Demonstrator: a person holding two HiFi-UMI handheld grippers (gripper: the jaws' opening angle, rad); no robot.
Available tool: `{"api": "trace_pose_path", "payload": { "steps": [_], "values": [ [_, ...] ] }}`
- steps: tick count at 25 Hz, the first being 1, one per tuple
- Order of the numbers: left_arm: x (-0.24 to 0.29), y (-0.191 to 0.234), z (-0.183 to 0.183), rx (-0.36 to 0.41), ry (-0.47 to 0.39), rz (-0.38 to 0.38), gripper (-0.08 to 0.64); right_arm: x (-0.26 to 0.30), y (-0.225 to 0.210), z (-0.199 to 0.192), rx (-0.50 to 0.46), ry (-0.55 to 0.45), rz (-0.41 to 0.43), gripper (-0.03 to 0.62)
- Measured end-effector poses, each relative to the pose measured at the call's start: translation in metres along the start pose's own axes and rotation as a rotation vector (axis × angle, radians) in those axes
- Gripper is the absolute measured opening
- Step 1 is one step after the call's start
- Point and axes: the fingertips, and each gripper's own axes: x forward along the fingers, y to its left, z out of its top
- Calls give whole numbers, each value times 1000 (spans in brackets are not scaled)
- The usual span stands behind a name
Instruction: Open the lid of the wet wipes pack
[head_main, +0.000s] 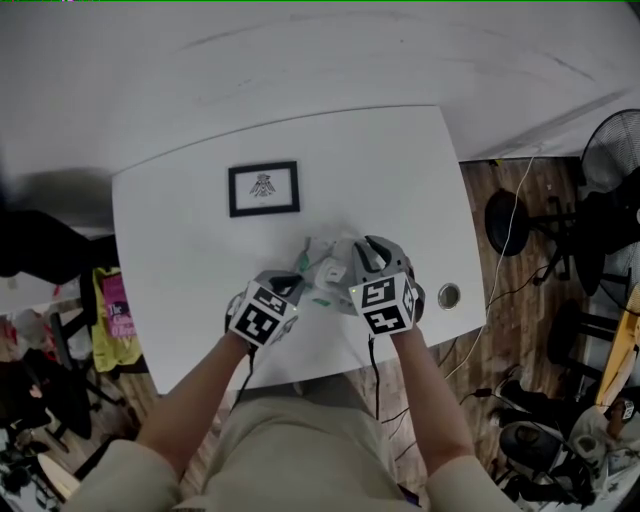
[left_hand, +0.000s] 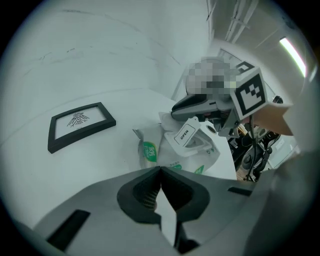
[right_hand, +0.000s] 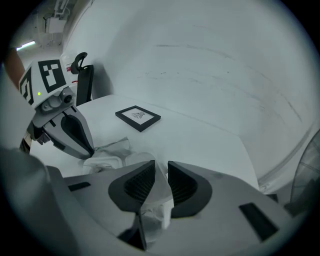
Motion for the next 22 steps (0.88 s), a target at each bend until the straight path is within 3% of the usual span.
{"api": "trace_pose_path", "payload": {
  "steps": [4, 9, 12, 15, 22],
  "values": [
    [1, -1, 1, -3, -5, 0, 23, 14, -1, -14, 115, 19, 43, 91],
    [1, 0, 1, 5, -1, 23, 23, 19, -4, -16, 154, 27, 47, 58],
    [-8, 1, 3, -38, -36, 19, 23, 6, -6, -8, 210, 29, 67, 50],
    [-28, 5, 9, -44, -89, 40, 23, -18, -9, 14, 242, -21, 81, 40],
    [-96, 7, 57, 42, -253, 101, 23, -96, -14, 73, 271, -179, 70, 32]
  ]
}}
